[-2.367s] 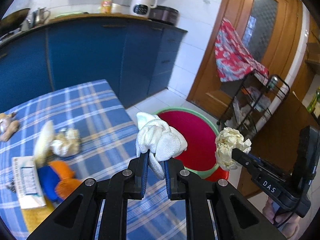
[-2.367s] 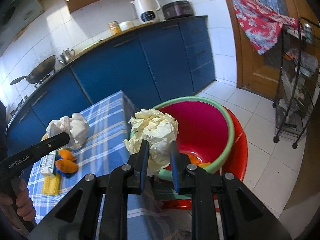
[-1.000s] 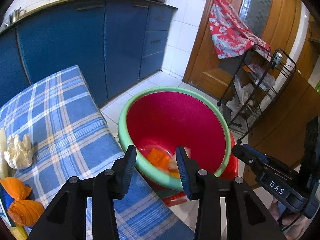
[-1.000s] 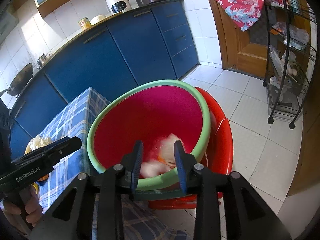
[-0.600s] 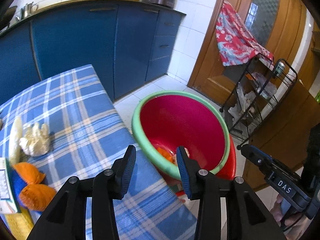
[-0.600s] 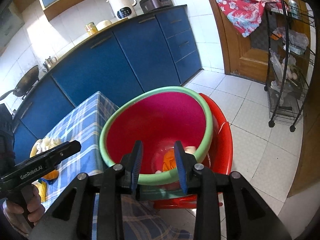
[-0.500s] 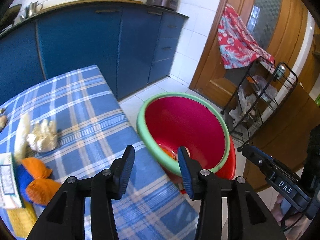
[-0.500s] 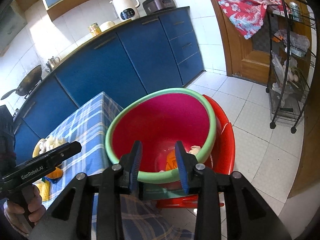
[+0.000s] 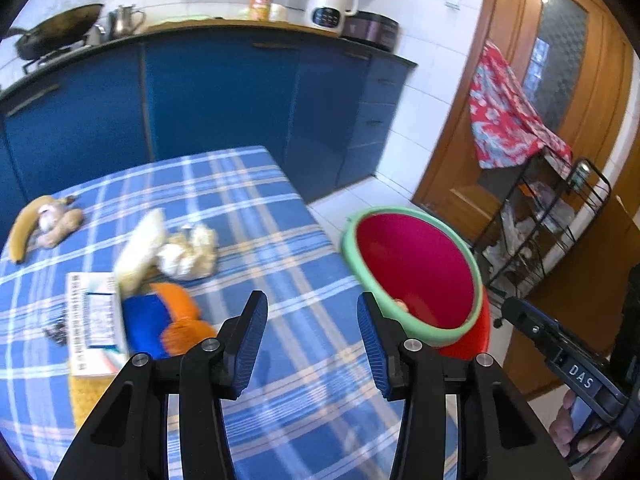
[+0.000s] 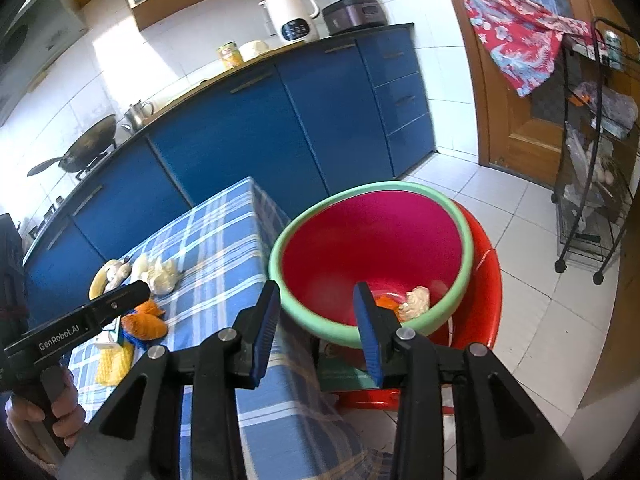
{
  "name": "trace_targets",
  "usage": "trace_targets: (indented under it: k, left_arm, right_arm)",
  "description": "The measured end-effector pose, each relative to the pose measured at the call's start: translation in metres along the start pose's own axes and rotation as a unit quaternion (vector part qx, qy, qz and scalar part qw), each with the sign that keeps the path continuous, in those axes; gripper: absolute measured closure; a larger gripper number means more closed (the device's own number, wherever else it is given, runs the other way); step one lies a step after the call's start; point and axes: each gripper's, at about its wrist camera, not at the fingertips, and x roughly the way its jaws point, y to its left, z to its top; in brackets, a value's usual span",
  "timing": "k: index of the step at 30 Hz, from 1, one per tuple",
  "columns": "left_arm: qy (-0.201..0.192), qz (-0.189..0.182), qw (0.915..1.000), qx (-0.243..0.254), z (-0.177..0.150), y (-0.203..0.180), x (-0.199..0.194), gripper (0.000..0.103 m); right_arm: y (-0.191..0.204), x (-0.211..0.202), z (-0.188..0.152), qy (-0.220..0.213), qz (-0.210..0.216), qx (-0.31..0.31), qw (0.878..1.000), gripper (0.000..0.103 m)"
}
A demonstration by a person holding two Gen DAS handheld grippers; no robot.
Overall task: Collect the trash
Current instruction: 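Move both open tools back over the table toward the medicine box, then grasp the white medicine box with the left tool and lift it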
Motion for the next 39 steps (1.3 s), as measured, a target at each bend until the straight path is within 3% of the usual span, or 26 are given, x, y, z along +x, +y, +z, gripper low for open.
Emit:
trace_targets:
  k: [11,18,20,24,27,39]
  left_arm:
    - [-0.018,0.063,0.997,-0.043,-0.009,0.055,-0.025,0.055]
    - [-0.022,0.12,0.9907,-0.059,-0.016,0.085,-0.026,0.054]
    - [-0.018,0.131,0.989,-0.066,-0.018,0.094,-0.023,0.048]
    - [-0.007,0.16,0.9841,-0.076,-0.023,0.109,-0.013,0.044]
    - [0.003,0.173,0.9817,-0.08,-0.026,0.114,-0.006,0.037]
    - [0.03,0.197,0.976,-0.086,-0.035,0.125,0.019,0.037]
  right_arm:
    - [0.032,0.001,-0.006,0.008,0.022,-0.023,0.999,0.06]
    - [0.047,0.007,-0.011,0.018,0.032,-0.032,0.999,0.06]
    - [0.049,0.009,-0.012,0.021,0.034,-0.033,0.999,0.06]
    - [0.052,0.012,-0.013,0.026,0.036,-0.037,0.998,0.06]
    - [0.054,0.016,-0.014,0.03,0.037,-0.037,0.998,0.06]
    - [0.053,0.027,-0.017,0.044,0.039,-0.036,0.998,0.06]
